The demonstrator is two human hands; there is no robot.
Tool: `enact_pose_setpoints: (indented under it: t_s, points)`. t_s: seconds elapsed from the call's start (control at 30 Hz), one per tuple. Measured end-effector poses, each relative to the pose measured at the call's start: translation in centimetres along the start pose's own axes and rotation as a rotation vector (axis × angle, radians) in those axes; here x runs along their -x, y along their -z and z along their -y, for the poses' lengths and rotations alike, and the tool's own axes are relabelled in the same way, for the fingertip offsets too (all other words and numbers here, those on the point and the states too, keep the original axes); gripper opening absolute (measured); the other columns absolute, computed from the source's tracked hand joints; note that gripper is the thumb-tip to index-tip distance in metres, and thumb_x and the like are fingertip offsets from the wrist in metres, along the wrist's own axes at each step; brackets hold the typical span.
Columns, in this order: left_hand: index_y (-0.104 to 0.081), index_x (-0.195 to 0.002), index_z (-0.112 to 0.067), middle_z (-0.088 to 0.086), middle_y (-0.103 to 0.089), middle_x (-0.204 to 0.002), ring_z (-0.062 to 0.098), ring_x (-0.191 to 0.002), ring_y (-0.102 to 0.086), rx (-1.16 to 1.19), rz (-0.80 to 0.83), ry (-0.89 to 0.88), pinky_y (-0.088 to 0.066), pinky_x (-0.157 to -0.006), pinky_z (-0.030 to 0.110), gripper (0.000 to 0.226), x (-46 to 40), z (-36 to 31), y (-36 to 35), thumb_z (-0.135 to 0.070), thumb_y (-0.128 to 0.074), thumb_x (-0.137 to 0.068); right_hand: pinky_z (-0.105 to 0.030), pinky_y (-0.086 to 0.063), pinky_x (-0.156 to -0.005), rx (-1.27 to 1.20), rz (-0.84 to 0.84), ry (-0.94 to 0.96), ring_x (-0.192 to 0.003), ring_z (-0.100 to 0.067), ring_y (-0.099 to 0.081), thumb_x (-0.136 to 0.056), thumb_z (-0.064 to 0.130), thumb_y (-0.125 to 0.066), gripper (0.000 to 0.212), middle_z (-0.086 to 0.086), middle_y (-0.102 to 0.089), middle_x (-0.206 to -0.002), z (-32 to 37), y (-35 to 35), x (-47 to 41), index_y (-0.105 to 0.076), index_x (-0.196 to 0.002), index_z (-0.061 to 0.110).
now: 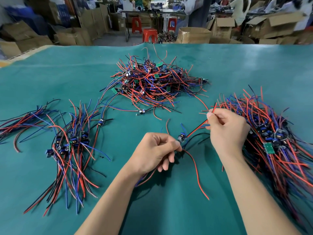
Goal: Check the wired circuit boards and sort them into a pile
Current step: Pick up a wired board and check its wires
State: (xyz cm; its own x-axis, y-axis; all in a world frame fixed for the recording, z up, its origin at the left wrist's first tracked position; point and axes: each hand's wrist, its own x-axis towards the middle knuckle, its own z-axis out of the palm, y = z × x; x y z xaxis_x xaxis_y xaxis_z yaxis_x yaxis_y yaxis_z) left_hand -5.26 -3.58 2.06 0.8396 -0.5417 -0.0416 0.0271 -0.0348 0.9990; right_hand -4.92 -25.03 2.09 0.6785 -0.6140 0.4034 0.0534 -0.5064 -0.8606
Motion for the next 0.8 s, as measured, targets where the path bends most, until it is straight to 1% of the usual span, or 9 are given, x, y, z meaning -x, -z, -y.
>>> enact_pose_setpoints:
  t_s: [0.07,0.17,0.27,0.37,0.43,0.5,0.6,0.7,0.8]
  points:
    - [-0.070,-0.077,-0.009,0.004,-0.058,-0.053,0.011,-0.033,-0.047,0.002,0.006,0.001,-0.034,-0.033,0.017,0.023,0.0,0.1,0.0,-0.011,-0.060,-0.097,-0.049,-0.063,-0.070,-0.049,-0.067,-0.017,-0.066,-0.025,-0.074,-0.088,0.017,-0.070,0.009,0.000,-0.076,-0.078,-0.2,0.3,-0.3,-0.075,-0.089,0.024]
    - [-0.071,-0.079,-0.008,0.005,-0.059,-0.054,0.011,-0.034,-0.047,0.001,0.024,0.001,-0.035,-0.033,0.017,0.022,0.0,0.2,-0.1,-0.012,-0.059,-0.098,-0.039,-0.063,-0.059,-0.109,-0.115,-0.027,-0.059,-0.019,-0.072,-0.089,0.013,-0.070,0.015,0.006,-0.073,-0.071,-0.3,0.6,-0.4,-0.073,-0.089,0.027]
    - [-0.071,-0.083,-0.004,0.005,-0.059,-0.055,0.012,-0.034,-0.047,0.002,0.023,-0.002,-0.035,-0.033,0.018,0.021,-0.1,0.3,-0.2,-0.013,-0.060,-0.098,-0.032,-0.058,-0.050,-0.222,-0.126,-0.110,-0.050,-0.015,-0.069,-0.094,0.013,-0.064,0.019,0.008,-0.066,-0.054,-0.3,0.8,-0.6,-0.071,-0.080,0.024]
    - [-0.069,-0.087,0.002,0.005,-0.058,-0.054,0.012,-0.033,-0.045,0.007,0.002,-0.007,-0.034,-0.033,0.017,0.020,-0.2,0.4,-0.2,-0.012,-0.060,-0.098,-0.026,-0.053,-0.045,-0.386,-0.163,-0.225,-0.045,-0.014,-0.064,-0.099,0.010,-0.056,0.023,0.002,-0.061,-0.049,-0.2,0.7,-0.7,-0.067,-0.079,0.016]
    - [-0.068,-0.091,0.004,0.005,-0.058,-0.054,0.011,-0.034,-0.046,0.045,-0.029,-0.011,-0.034,-0.033,0.018,0.019,-0.3,0.4,-0.2,-0.012,-0.059,-0.098,-0.026,-0.054,-0.047,-0.488,-0.190,-0.287,-0.047,-0.016,-0.065,-0.101,0.012,-0.051,0.024,-0.003,-0.064,-0.056,0.3,0.6,-0.7,-0.065,-0.082,0.012]
    - [-0.067,-0.092,0.003,0.005,-0.058,-0.054,0.011,-0.034,-0.046,0.103,-0.076,-0.019,-0.034,-0.032,0.018,0.018,-0.3,0.4,-0.1,-0.011,-0.058,-0.099,-0.026,-0.055,-0.050,-0.636,-0.185,-0.380,-0.050,-0.019,-0.067,-0.103,0.014,-0.052,0.022,-0.013,-0.067,-0.066,0.8,0.4,-0.5,-0.063,-0.084,0.008]
    - [-0.067,-0.094,0.002,0.005,-0.059,-0.056,0.012,-0.035,-0.046,0.170,-0.163,-0.045,-0.034,-0.033,0.019,0.018,-0.5,0.3,0.0,-0.011,-0.056,-0.099,-0.026,-0.057,-0.055,-0.756,-0.017,-0.514,-0.058,-0.022,-0.071,-0.099,0.010,-0.060,0.013,-0.019,-0.071,-0.069,2.0,-0.8,0.8,-0.063,-0.090,0.001]
    - [-0.066,-0.092,-0.003,0.006,-0.061,-0.059,0.012,-0.037,-0.047,0.237,-0.248,-0.071,-0.035,-0.035,0.019,0.016,-0.7,0.3,0.3,-0.011,-0.055,-0.100,-0.023,-0.059,-0.065,-0.911,0.169,-0.635,-0.077,-0.025,-0.077,-0.097,0.008,-0.064,0.010,-0.021,-0.076,-0.084,3.0,-1.9,2.2,-0.060,-0.100,-0.001]
    - [-0.066,-0.091,-0.007,0.007,-0.063,-0.061,0.012,-0.039,-0.048,0.320,-0.301,-0.070,-0.036,-0.038,0.019,0.015,-0.8,0.3,0.7,-0.011,-0.054,-0.100,-0.021,-0.059,-0.070,-1.096,0.136,-0.701,-0.085,-0.023,-0.078,-0.095,0.003,-0.065,0.009,-0.019,-0.077,-0.090,3.6,-1.6,2.0,-0.062,-0.100,-0.004]
